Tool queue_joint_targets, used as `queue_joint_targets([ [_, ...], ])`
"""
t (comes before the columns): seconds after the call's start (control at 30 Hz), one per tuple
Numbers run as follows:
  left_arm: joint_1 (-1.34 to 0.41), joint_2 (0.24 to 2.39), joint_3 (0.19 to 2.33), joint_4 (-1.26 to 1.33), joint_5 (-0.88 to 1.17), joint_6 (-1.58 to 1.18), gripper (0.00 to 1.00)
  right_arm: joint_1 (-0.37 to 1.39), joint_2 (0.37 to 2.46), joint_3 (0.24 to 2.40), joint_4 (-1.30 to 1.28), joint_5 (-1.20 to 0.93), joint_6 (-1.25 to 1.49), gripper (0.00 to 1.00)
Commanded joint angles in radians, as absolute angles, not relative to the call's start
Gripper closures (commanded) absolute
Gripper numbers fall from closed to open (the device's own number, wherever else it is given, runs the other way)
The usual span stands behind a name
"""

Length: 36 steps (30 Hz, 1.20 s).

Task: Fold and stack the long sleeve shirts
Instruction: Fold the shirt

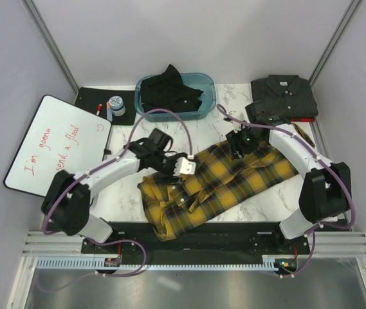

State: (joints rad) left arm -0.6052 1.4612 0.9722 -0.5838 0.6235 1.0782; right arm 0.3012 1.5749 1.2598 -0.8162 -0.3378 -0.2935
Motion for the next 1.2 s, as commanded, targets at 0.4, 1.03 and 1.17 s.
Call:
queue_joint_targets([
  [0.4, -0.752, 1.718, 0.967, -0.764, 0.301, 0.888, 0.51, 0.169, 1.618, 1.312, -0.92, -0.155, -0.308, 0.45],
  [1.03, -0.698, 1.582, 0.919, -0.919, 0.448, 0.833, 0.52, 0.294, 2.08, 1.506, -0.707, 0.086, -0.316, 0.57],
  [1.17, -0.637, 1.597, 0.971, -0.939, 0.509, 0.81, 0.51, 0.34, 2.224, 1.705, -0.727, 0.092, -0.356, 0.58],
])
